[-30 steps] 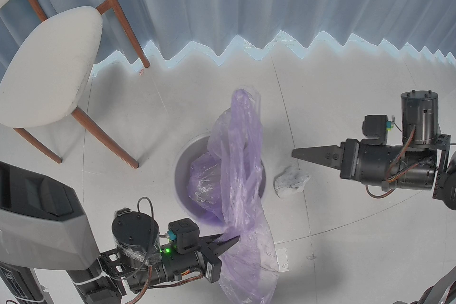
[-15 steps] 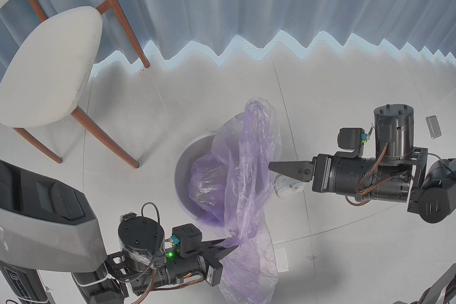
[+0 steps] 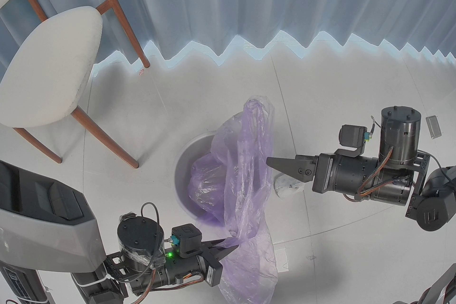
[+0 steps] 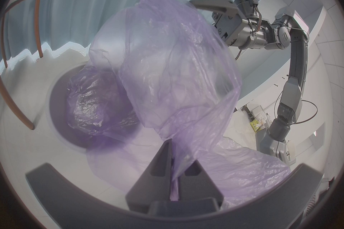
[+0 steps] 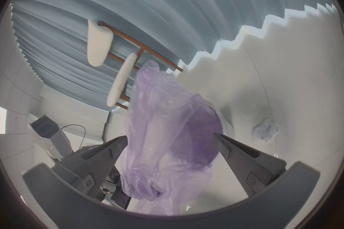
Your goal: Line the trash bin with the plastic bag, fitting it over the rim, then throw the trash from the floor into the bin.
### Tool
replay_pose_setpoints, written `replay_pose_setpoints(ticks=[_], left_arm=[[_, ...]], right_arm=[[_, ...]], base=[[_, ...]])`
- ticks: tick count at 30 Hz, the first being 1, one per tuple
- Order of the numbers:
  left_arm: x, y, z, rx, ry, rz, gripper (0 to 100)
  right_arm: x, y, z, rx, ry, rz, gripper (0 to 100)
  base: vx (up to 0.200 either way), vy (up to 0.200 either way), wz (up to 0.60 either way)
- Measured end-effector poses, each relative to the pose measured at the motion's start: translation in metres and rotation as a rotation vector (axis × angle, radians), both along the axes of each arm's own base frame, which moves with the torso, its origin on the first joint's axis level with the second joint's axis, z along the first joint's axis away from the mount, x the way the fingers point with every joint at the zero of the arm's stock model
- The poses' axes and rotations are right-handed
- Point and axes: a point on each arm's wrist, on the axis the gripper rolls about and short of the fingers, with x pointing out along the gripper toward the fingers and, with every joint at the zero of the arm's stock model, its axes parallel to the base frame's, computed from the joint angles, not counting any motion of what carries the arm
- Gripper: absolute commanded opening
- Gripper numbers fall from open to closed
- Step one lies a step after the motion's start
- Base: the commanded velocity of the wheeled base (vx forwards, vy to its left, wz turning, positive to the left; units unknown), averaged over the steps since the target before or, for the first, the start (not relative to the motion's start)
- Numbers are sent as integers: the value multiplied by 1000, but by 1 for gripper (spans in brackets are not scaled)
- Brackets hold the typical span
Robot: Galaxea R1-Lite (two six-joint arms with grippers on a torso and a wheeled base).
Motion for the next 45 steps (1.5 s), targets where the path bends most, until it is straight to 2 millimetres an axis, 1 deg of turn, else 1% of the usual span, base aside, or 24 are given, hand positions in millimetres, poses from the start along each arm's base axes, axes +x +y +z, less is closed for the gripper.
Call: replay_pose_setpoints(ticks=[3, 7, 13, 18, 25, 31, 32, 40, 45], left_arm=[[0, 0, 0, 0, 0, 0, 0], [-1, 0, 1, -1, -1, -3, 0], [-2, -1, 2, -3, -2, -8, 0], [-3, -1, 2, -5, -5, -9, 0], [-3, 1, 2, 10, -19, -13, 0], [-3, 2, 2, 26, -36, -19, 0], [-3, 2, 2, 26, -36, -19, 0], [-1, 2, 3, 15, -34, -9, 0], [2, 5, 10, -13, -44, 9, 0]], right_arm=[[-4, -1, -2, 31, -32, 30, 100], [-10, -1, -11, 27, -16, 60, 100], [-9, 3, -18, 11, 5, 69, 100], [-6, 5, -24, -4, 15, 47, 100], [4, 6, -29, -16, 20, -15, 100], [10, 9, -25, -7, 9, -21, 100], [12, 10, -23, -3, 4, -21, 0], [17, 16, -26, 25, 37, -26, 0], [18, 17, -24, 91, 74, -44, 0]], base=[[0, 0, 0], [0, 0, 0], [0, 0, 0], [0, 0, 0], [0, 0, 0], [0, 0, 0], [0, 0, 0], [0, 0, 0], [0, 0, 0]])
